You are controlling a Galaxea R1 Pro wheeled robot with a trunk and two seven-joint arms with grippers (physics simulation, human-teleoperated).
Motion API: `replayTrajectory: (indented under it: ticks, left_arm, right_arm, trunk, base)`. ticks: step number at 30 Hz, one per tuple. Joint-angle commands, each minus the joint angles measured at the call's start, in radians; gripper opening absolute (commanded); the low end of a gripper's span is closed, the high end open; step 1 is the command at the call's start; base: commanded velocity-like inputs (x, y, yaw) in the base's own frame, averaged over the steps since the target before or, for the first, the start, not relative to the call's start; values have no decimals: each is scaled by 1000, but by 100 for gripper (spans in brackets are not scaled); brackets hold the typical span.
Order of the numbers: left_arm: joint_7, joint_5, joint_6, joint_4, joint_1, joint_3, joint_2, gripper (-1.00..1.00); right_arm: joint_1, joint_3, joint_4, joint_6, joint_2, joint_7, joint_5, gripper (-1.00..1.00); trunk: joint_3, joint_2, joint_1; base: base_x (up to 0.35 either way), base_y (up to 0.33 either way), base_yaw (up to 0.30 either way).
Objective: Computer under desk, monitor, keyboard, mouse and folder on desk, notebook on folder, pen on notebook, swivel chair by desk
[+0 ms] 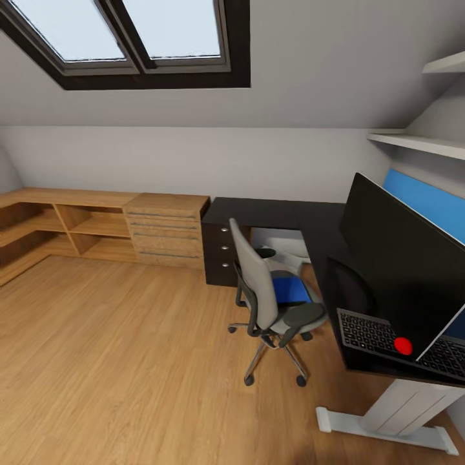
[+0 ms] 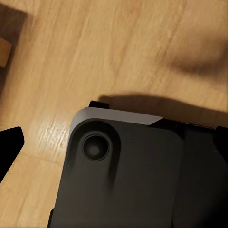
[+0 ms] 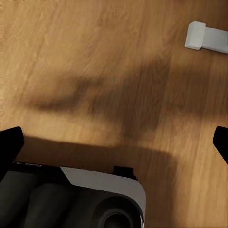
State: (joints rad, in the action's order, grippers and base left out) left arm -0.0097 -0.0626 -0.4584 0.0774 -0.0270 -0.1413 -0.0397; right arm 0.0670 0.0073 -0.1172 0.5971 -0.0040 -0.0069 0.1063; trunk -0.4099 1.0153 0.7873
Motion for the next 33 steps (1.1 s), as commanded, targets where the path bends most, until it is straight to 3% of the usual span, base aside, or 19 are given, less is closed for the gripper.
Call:
replayTrajectory:
  ticks: [1,16,33]
  left_arm:
    - [-1,-6,-3,-1,-1,0,0,100]
    - [-1,-6,-3,-1,-1,0,0,100]
    - [-1,-4,-3,0,-1,3,0,100]
  right_arm:
    - [1,0,1,3,0,-1,5,100]
    - [1,2,0,4,2,-1,6,100]
    - [1,-1,0,15,1,-1,6,100]
  trunk:
    - [-1,1,0]
    - [2,1,0]
    - [22,1,0]
  base:
    - [0,235,0]
    - [0,279,-43]
    - [0,34,-155]
